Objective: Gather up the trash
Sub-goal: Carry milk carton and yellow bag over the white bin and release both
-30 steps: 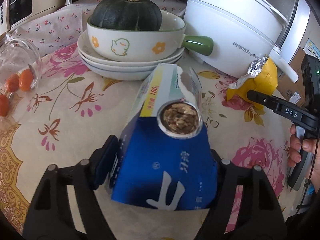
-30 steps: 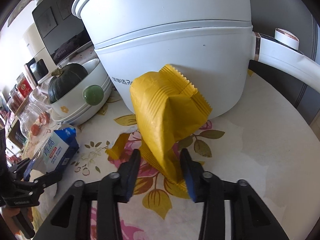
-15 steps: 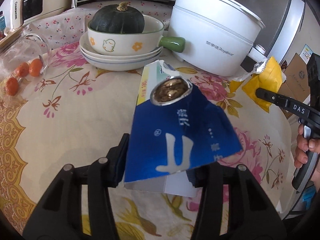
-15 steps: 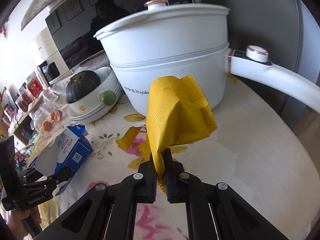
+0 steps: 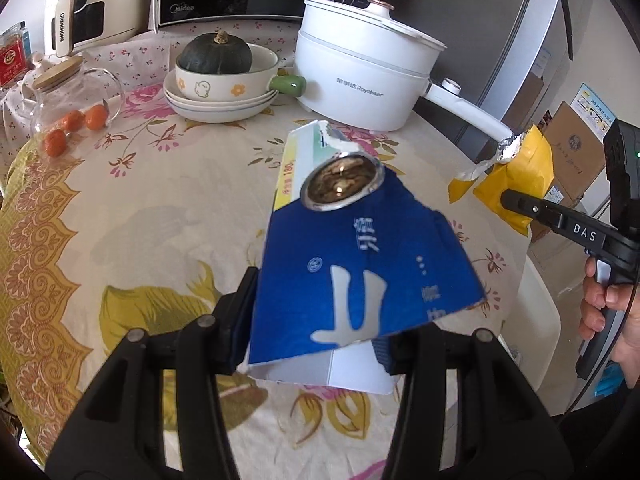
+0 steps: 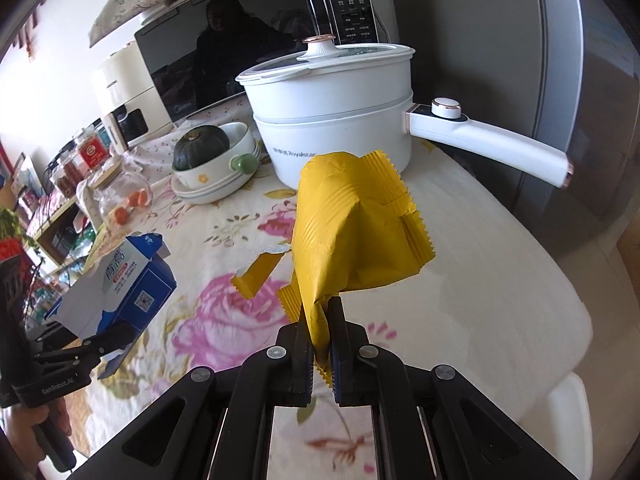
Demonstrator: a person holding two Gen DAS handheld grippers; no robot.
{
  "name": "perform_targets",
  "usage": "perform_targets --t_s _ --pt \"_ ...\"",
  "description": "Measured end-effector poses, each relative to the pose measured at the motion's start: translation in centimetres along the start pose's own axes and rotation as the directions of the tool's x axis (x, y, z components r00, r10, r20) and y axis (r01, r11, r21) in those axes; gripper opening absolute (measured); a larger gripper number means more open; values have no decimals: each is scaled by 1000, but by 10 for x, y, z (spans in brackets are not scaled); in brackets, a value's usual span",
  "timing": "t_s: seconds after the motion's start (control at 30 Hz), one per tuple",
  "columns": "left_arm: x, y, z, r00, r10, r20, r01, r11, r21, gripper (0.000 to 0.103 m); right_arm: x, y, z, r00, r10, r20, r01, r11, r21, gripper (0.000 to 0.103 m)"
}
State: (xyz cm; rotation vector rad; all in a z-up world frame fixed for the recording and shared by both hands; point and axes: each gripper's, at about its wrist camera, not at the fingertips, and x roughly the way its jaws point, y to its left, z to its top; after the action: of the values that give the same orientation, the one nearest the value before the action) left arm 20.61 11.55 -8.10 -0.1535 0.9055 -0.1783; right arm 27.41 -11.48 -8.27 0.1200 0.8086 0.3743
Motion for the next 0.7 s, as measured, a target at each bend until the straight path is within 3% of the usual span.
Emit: perform_targets --t_s 0.4,0.7 --pt "-49 -27 -43 999 -47 13 48 998 -38 51 -61 7 -48 999 0 -39 -2 998 -58 7" --pt "-54 -46 -66 996 -85 -14 85 996 -41 51 -85 -14 -80 997 -18 -71 16 999 -31 7"
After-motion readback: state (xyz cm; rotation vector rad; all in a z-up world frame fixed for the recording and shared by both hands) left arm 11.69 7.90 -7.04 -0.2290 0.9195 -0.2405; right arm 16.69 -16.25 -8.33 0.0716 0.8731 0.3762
